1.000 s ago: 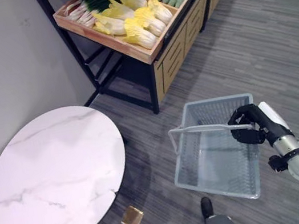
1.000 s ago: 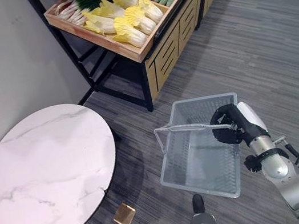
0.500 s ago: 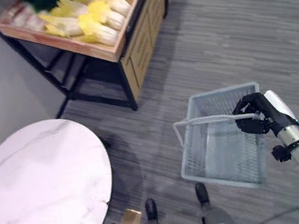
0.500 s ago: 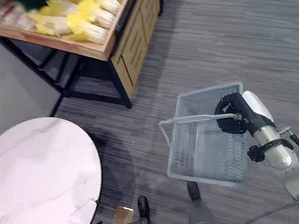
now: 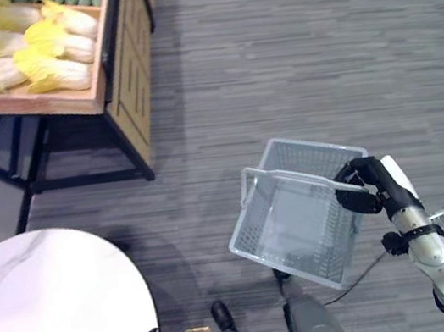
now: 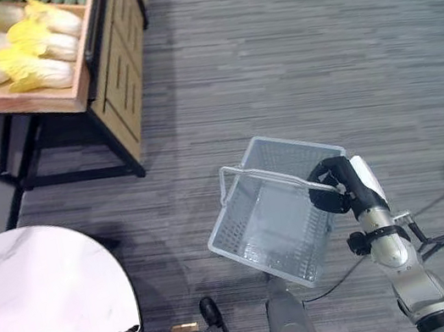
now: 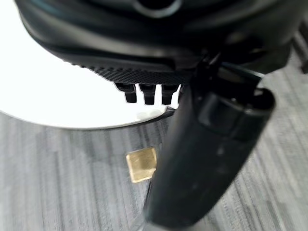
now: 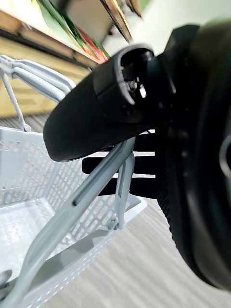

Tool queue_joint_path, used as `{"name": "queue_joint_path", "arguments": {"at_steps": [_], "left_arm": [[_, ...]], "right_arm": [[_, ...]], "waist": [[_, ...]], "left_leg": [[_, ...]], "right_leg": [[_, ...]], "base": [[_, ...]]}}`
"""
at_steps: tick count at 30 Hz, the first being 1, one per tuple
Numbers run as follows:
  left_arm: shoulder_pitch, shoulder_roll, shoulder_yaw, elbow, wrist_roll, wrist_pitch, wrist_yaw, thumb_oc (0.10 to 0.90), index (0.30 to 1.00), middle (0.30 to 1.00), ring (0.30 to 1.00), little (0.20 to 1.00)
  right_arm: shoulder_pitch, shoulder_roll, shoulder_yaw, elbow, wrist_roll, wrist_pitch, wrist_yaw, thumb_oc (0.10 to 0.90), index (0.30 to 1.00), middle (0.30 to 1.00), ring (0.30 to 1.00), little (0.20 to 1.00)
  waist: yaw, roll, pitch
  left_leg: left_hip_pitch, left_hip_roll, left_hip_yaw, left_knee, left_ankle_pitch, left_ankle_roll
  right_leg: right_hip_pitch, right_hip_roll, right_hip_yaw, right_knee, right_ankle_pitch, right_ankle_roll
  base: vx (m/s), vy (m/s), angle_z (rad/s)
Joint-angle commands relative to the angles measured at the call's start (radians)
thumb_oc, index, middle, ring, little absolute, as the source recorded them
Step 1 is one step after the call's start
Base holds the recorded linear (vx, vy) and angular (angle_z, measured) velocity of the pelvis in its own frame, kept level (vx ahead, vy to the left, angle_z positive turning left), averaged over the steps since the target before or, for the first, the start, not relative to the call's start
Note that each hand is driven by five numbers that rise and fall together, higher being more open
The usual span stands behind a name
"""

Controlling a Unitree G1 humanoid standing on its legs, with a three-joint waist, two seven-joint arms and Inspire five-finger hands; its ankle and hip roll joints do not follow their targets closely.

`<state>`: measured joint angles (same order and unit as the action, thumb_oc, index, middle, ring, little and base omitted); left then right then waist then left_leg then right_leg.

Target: Get the vegetables into the basket

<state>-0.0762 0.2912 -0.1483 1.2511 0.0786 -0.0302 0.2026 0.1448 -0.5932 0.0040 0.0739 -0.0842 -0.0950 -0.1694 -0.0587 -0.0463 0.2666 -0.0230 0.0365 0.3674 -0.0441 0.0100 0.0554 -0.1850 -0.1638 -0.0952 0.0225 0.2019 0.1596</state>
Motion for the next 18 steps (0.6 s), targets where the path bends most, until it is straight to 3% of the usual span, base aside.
{"name": "queue_joint_path", "arguments": {"at_steps": [1, 9, 14, 18], "left_arm": [[0.017, 0.015, 0.013, 0.019, 0.014, 0.001, 0.013, 0.900, 1.000, 1.000, 1.000, 1.000], [0.001, 0.001, -0.027, -0.025, 0.032, -0.007, 0.006, 0.900, 1.000, 1.000, 1.000, 1.000], [-0.006, -0.013, -0.058, -0.071, 0.020, -0.020, 0.002, 0.900, 1.000, 1.000, 1.000, 1.000], [-0.006, -0.020, -0.084, -0.070, 0.032, -0.024, 0.003, 0.900, 1.000, 1.000, 1.000, 1.000]], "right_arm": [[-0.132, -0.091, -0.101, -0.119, -0.018, -0.120, -0.064, 0.400, 0.300, 0.300, 0.300, 0.300], [-0.080, -0.094, -0.118, -0.089, -0.014, -0.113, -0.065, 0.400, 0.300, 0.300, 0.300, 0.300], [-0.053, -0.096, -0.111, 0.058, -0.052, -0.086, -0.089, 0.400, 0.300, 0.300, 0.300, 0.300], [-0.054, -0.097, -0.092, 0.273, -0.093, -0.055, -0.128, 0.400, 0.300, 0.300, 0.300, 0.300]], "waist": [[0.039, 0.001, -0.064], [0.024, 0.006, -0.084], [0.018, 0.026, -0.097], [0.016, 0.038, -0.102]], "left_leg": [[-0.014, 0.045, -0.098, 0.034, -0.004, -0.092], [0.031, 0.060, -0.079, -0.007, 0.019, -0.117], [0.045, 0.077, -0.094, -0.028, 0.040, -0.135], [0.050, 0.084, -0.106, -0.027, 0.044, -0.144]], "right_leg": [[0.065, -0.043, -0.008, 0.008, -0.062, 0.040], [0.105, -0.018, -0.015, -0.066, -0.073, 0.031], [0.127, 0.002, -0.027, -0.084, -0.086, 0.022], [0.148, 0.013, -0.034, -0.095, -0.093, 0.016]], "base": [[0.04, -0.004, -0.30], [0.06, -0.075, -0.16], [0.06, -0.096, -0.03], [0.03, -0.059, 0.12]]}}
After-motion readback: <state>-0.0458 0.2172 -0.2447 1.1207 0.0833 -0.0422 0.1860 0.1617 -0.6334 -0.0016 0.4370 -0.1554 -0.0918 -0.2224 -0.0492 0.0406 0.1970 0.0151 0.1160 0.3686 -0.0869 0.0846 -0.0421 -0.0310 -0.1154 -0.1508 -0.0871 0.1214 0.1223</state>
